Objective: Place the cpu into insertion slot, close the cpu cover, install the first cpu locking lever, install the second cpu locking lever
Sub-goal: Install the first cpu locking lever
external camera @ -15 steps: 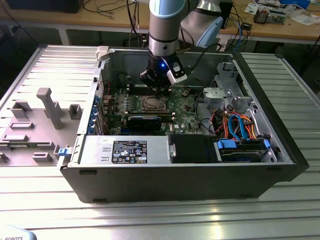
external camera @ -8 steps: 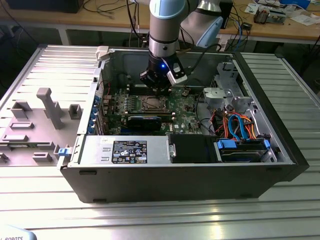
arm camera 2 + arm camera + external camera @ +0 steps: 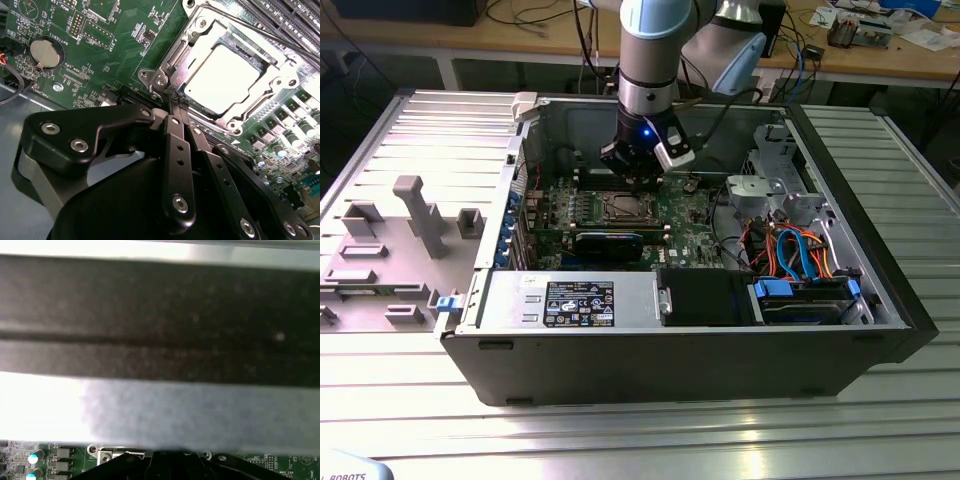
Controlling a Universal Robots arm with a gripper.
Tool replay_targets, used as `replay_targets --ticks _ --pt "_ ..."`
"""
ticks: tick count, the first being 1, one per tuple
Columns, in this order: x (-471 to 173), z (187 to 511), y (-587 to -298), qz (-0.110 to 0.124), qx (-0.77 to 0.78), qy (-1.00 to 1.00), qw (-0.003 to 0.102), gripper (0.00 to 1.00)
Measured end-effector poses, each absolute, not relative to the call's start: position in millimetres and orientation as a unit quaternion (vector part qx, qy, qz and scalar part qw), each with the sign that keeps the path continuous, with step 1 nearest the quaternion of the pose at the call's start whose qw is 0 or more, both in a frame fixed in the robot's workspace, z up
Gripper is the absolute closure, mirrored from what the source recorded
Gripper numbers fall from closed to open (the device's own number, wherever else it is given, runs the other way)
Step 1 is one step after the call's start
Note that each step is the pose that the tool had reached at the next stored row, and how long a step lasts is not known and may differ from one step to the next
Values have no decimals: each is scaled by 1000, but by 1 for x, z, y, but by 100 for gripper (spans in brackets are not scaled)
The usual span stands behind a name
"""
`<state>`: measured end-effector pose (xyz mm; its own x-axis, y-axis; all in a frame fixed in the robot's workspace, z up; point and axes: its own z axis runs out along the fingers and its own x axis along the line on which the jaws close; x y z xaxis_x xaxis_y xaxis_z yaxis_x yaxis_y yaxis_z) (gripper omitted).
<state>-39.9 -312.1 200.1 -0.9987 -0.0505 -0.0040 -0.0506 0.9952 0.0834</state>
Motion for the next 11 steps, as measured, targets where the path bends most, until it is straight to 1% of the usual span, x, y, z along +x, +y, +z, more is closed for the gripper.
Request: replay_targets --ticks 2,5,11 --pt "-40 200 -312 42 -25 999 1 89" --pt "-40 200 -311 50 -25 998 1 89" --pt "-40 208 -311 51 -25 998 1 89"
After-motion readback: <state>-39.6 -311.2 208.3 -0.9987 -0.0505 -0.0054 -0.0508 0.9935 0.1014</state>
